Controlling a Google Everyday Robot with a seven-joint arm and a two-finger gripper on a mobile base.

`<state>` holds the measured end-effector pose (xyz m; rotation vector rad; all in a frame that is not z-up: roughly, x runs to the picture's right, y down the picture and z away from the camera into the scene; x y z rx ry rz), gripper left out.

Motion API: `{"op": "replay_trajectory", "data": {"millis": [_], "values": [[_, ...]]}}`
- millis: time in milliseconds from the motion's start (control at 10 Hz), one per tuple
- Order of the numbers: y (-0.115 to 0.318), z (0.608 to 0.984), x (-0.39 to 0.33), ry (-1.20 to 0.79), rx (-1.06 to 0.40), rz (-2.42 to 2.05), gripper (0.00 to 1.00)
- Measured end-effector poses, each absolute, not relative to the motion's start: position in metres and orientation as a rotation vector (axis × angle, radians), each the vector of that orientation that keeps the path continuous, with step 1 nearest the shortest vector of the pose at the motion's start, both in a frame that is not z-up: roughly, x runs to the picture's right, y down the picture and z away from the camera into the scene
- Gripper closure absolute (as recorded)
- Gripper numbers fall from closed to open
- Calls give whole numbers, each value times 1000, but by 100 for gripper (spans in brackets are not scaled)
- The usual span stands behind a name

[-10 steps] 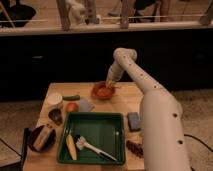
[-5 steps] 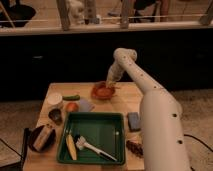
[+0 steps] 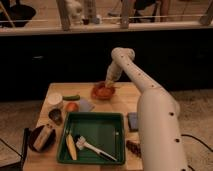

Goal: Place fork in red bowl

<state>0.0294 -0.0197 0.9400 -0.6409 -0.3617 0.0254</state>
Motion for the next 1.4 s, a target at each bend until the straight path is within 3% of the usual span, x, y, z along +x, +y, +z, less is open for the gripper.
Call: {"op": "replay_trajectory", "data": {"millis": [300, 1400], "values": [[-20, 941, 27, -358, -647, 15, 21], [-15, 937, 31, -412, -663, -42, 20]]}}
